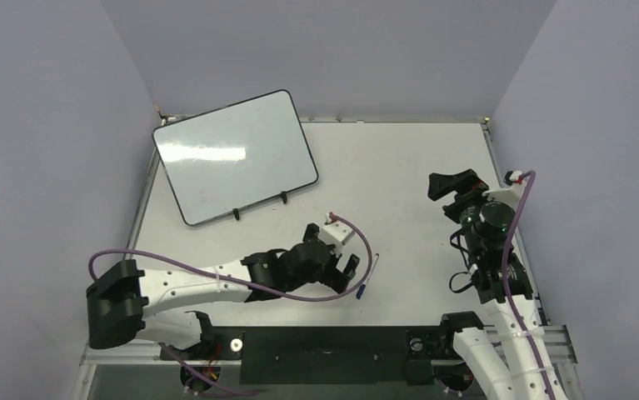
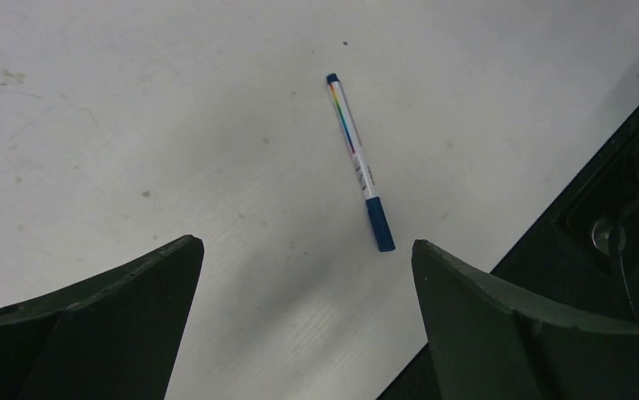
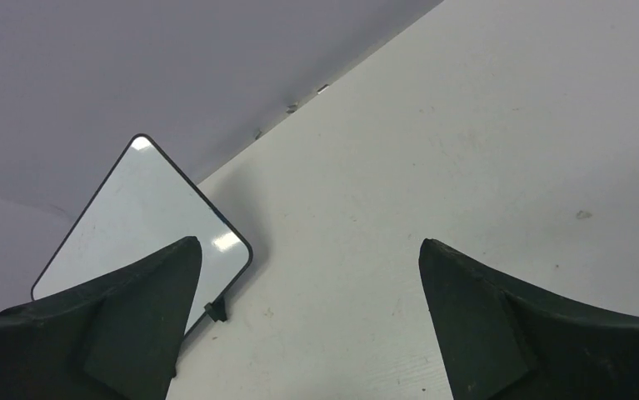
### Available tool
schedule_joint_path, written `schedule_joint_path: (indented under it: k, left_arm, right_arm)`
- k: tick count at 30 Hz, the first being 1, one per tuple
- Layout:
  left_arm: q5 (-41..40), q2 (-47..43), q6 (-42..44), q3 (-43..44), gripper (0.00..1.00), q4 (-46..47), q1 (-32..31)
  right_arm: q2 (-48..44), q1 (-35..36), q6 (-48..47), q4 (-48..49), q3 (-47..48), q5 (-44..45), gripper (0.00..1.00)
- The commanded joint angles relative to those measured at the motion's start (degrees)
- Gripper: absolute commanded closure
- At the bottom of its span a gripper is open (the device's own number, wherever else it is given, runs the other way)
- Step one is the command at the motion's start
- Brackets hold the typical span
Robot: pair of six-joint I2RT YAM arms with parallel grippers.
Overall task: Write a sentence on the whiteboard
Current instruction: Pick up the whiteboard marker from the corner of the board.
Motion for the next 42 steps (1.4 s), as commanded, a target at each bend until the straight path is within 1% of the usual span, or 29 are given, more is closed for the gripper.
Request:
schedule_joint_path:
  k: [1, 5, 12, 17, 20, 26, 29, 35, 36, 37, 38, 39, 40, 41, 42]
  left_arm:
    - [-2.2, 6.5, -5.8, 0.6, 0.06, 9.8, -5.3]
    - [-4.2, 12.3, -7.2, 3.2, 0.08, 10.5, -8.4]
    - [-4.0, 19.0, -8.7, 5.4, 0.15, 12.0, -9.5]
    - [-4.5, 23.5, -9.8, 7.0, 0.2, 12.8, -9.8]
    - [-4.6, 25.7, -10.4, 7.9, 0.23, 13.2, -9.9]
    - [-5.1, 30.0, -11.2, 9.7, 0.27, 12.3, -9.9]
    - [-5.4, 31.3, -11.4, 9.8, 0.34, 12.3, -9.8]
    - [-6.2, 33.4, -11.4, 10.7, 0.36, 11.3, -9.8]
    - [-6.1, 33.8, -11.3, 10.8, 0.39, 11.3, -9.8]
    - [-6.0, 34.1, -11.3, 11.0, 0.47, 11.1, -9.7]
    - [-5.9, 34.4, -11.3, 11.2, 0.54, 10.9, -9.8]
    - [-5.8, 34.6, -11.4, 11.3, 0.69, 10.6, -9.8]
    - [-5.7, 34.7, -11.5, 11.3, 0.77, 10.5, -9.8]
    - [-5.6, 34.7, -11.5, 11.1, 0.93, 10.3, -9.8]
    - [-5.6, 34.7, -11.6, 11.1, 1.0, 10.2, -9.9]
  right_arm:
    - [-1.5, 0.2, 1.3, -3.8, -0.8, 4.5, 0.0]
    - [-1.6, 0.3, 0.8, -7.2, 0.0, 6.4, 0.0]
    - [-3.0, 0.3, -1.2, -14.0, 2.3, 9.4, 0.0]
    - [-3.9, 0.3, -2.4, -17.1, 3.1, 10.6, 0.0]
    - [-4.3, 0.2, -3.2, -18.0, 3.3, 10.7, 0.0]
    - [-4.9, 0.3, -4.2, -19.2, 3.4, 10.4, 0.0]
    - [-4.8, 0.3, -4.6, -20.0, 3.7, 10.0, 0.0]
    - [-4.3, 0.3, -4.9, -20.3, 3.4, 9.0, 0.0]
    - [-4.1, 0.3, -5.0, -20.3, 3.5, 8.8, 0.0]
    - [-4.1, 0.3, -5.1, -20.4, 3.5, 8.8, 0.0]
    - [-4.0, 0.2, -5.1, -20.4, 3.6, 8.7, 0.0]
    - [-4.0, 0.3, -5.1, -20.5, 3.6, 8.6, 0.0]
    - [-3.8, 0.3, -5.1, -20.6, 3.7, 8.5, 0.0]
    - [-3.8, 0.3, -5.1, -20.7, 3.9, 8.3, 0.0]
    - [-3.7, 0.3, -5.1, -20.8, 4.0, 8.2, 0.0]
